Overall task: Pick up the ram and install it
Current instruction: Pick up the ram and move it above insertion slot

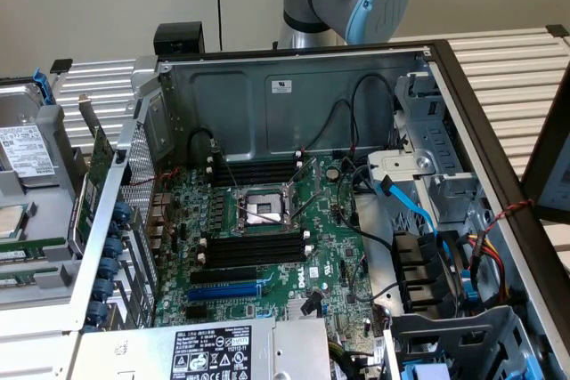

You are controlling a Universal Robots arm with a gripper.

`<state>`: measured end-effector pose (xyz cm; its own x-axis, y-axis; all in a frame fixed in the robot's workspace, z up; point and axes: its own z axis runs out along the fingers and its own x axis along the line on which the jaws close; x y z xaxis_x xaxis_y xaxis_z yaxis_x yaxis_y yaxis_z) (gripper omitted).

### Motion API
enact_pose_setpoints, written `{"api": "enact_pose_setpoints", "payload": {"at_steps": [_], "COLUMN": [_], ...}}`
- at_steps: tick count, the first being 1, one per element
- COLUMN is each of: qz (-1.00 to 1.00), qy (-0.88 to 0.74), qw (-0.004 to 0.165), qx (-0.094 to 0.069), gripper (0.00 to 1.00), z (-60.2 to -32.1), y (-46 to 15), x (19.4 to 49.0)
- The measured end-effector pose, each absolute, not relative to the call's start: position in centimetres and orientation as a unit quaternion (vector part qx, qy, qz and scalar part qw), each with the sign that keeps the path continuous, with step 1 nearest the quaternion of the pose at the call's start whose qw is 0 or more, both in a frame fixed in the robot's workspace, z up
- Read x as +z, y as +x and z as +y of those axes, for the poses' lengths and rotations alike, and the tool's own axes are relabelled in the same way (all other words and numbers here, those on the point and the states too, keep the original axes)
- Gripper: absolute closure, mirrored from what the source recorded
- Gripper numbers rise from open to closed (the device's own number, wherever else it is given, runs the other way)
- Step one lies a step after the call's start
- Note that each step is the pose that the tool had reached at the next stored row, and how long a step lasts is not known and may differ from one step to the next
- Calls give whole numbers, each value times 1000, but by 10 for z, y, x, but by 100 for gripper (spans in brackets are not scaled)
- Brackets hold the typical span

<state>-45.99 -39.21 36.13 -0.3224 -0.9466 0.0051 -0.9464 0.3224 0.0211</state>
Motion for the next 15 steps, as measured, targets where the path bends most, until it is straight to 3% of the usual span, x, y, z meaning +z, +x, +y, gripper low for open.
{"api": "enact_pose_setpoints", "payload": {"at_steps": [15], "qz": [-733], "qy": [680], "qw": [9], "qx": [-6], "gripper": [90], "z": [-391], "y": [-460], "x": [356]}}
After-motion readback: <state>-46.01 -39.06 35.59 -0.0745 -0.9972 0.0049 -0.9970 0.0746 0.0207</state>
